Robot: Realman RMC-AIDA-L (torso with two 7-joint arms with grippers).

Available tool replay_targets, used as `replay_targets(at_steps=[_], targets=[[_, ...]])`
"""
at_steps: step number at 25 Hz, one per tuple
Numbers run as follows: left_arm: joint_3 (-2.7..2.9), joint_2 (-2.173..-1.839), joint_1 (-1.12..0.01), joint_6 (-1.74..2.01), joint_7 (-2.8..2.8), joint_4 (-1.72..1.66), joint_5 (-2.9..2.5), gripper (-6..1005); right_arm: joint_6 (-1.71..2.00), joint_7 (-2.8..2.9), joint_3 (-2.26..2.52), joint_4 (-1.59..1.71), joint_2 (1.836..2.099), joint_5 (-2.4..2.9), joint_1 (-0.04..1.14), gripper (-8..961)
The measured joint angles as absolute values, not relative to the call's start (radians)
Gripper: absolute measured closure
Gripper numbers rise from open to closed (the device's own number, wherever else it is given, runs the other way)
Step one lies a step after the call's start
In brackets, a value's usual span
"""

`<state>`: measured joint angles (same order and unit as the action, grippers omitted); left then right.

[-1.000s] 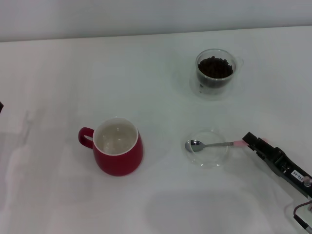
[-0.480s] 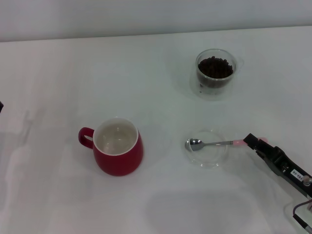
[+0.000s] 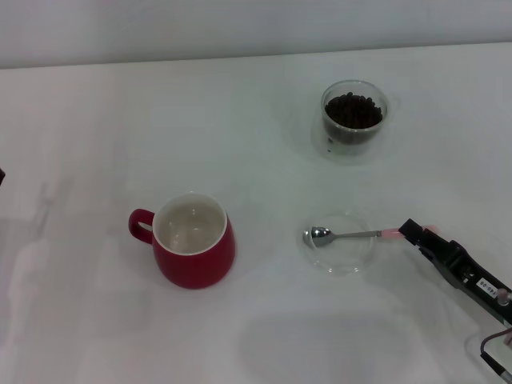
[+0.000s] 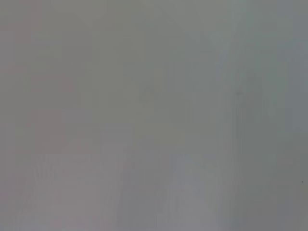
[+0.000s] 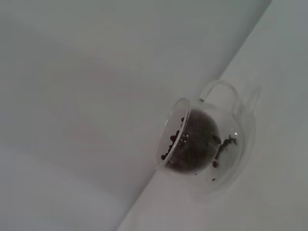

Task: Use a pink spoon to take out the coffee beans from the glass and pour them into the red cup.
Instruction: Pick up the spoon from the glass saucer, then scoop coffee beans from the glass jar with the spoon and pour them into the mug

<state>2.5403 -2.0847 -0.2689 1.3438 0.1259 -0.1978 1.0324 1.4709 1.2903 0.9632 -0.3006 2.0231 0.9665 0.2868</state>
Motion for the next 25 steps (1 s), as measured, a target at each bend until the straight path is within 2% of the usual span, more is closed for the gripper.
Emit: replay_targets(at_steps=[16,25], targets=[[2.540,-2.085,-0.266,1.344,0.127,-0.198,1.032,198,1.559,1.300,0.960,-0.255,2.010,0.971,0.272,809],[2.540,-2.085,-0.271,1.344,0.129,-0.190,1.032,198,1.641,1.315,0.963,0.014,2.001,0.958,0.255,809]])
